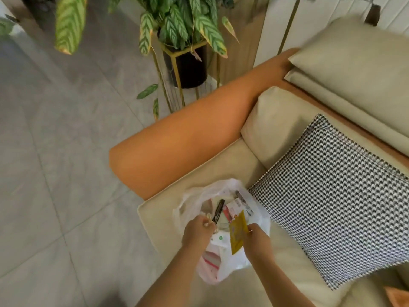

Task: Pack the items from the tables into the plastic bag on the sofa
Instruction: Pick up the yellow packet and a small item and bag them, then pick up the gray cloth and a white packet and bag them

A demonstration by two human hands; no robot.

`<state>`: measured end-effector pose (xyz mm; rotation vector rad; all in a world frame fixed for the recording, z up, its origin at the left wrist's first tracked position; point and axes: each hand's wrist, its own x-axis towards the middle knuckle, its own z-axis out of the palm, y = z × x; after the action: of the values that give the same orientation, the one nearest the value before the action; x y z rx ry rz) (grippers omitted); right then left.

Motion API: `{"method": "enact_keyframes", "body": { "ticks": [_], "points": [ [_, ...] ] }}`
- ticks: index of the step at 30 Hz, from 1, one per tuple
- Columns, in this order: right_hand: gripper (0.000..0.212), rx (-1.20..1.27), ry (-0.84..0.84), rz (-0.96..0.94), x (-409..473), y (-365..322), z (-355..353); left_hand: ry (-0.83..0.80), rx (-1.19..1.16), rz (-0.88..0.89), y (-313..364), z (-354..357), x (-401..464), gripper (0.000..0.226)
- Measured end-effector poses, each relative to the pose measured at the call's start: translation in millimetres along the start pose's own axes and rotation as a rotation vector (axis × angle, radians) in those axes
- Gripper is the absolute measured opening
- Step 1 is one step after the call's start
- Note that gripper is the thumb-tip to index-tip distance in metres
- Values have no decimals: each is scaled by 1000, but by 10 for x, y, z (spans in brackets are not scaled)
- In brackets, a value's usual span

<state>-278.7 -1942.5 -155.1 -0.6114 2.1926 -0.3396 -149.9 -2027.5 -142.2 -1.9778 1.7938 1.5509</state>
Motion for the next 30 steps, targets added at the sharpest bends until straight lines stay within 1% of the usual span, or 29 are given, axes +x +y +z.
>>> {"method": "enact_keyframes", "body": {
  "ticks": [5, 10, 13, 15, 17, 22, 27, 30],
  "points": [
    [23, 10, 30, 9, 551, 27, 308, -22, 42, 27, -69, 319, 591, 33],
    [17, 31, 50, -29, 866, 80, 574, -37, 122, 49, -205, 578, 1008, 42],
    [27, -15, 64, -51, 925, 123, 679, -62, 172, 58, -291, 619, 1099, 43],
    [27, -75, 88, -50, 885, 141, 713, -73, 177, 52, -339, 592, 1067, 42],
    [31, -117, 97, -69, 798, 147, 705, -74, 178, 43, -389, 541, 978, 41],
    [35, -278, -5, -171, 453, 57, 667, -57, 129, 32, -503, 333, 566, 36],
    [32, -421, -47, -342, 43, -107, 750, 19, 45, -50, -738, 95, 46, 29],
    [33, -526, -91, -476, -222, -183, 911, 71, 47, -111, -994, -43, -219, 30]
  ]
}}
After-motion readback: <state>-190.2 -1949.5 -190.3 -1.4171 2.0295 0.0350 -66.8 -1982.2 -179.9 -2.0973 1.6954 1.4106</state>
